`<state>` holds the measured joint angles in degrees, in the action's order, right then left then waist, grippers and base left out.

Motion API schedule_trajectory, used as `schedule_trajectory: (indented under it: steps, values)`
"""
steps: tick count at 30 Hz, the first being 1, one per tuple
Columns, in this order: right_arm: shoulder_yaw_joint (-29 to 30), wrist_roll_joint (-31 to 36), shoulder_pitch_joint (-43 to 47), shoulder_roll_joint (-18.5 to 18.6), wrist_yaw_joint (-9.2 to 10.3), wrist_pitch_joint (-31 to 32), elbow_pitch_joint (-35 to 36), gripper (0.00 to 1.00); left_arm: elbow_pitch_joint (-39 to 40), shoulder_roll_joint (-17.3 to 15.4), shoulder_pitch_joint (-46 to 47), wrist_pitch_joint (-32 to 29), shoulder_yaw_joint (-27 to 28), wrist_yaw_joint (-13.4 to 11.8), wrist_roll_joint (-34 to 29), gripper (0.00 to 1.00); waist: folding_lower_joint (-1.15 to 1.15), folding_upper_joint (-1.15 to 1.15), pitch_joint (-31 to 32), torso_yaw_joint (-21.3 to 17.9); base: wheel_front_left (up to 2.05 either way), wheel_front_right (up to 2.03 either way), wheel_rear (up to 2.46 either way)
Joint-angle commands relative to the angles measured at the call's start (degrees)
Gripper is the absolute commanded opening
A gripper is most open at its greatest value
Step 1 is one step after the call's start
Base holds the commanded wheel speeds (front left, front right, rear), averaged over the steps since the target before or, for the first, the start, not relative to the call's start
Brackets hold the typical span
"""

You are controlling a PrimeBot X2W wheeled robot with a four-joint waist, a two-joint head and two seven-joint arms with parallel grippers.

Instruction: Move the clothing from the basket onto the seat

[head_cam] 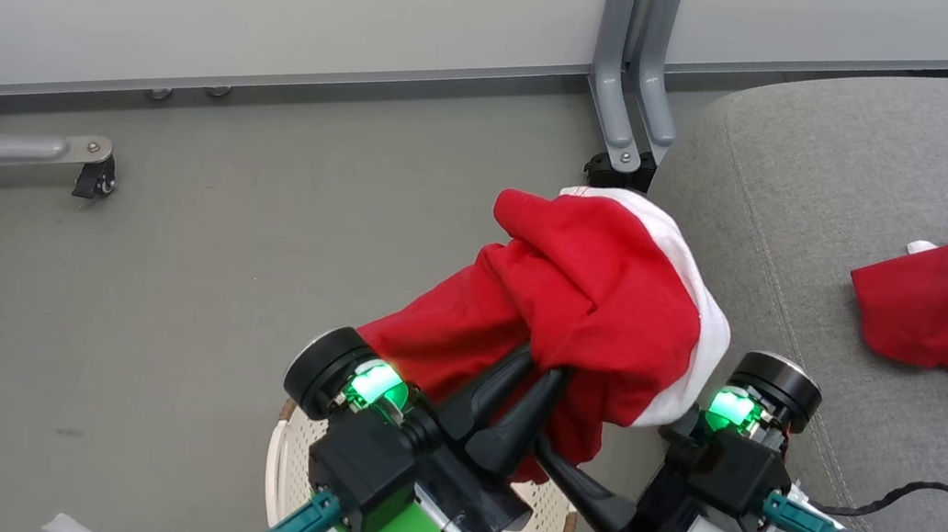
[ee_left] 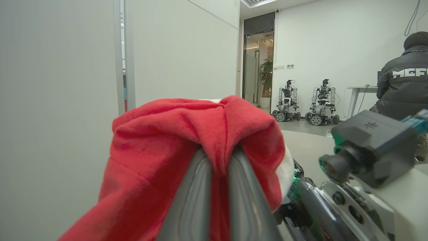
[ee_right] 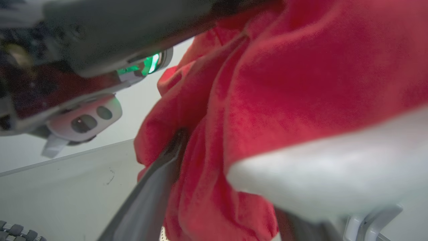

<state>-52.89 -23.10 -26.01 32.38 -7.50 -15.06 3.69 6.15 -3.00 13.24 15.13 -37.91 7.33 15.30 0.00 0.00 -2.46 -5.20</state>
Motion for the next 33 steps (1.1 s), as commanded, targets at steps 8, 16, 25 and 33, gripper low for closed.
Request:
schedule_trajectory:
  steps: [8,16,25,33]
  values:
    - [2.7,0.4,1.6,-1.4,0.02,-0.2,0.1,0.00,-0.4,-0.3,0.6,0.0,0.4,0.2,0.8,0.00,0.00,0.00,-0.3,0.0,0.00,0.00,0.00]
    - [4.5,0.2,2.9,-1.9,0.02,-0.2,1.0,0.00,-0.9,-0.6,0.7,0.0,0.3,0.2,0.8,0.00,0.00,0.00,-0.4,-0.1,0.00,0.00,0.00]
    - [5.3,0.7,3.7,-2.2,0.02,-0.2,1.5,0.00,-1.0,-0.7,0.3,0.0,0.1,0.2,0.9,0.00,0.00,0.00,0.3,-0.3,0.00,0.00,0.00]
    - [6.2,0.3,4.9,-3.0,0.02,-0.2,2.0,0.00,-2.0,-0.6,-0.6,0.0,0.2,0.2,1.0,0.95,0.00,0.00,0.8,-0.3,0.00,0.00,0.00]
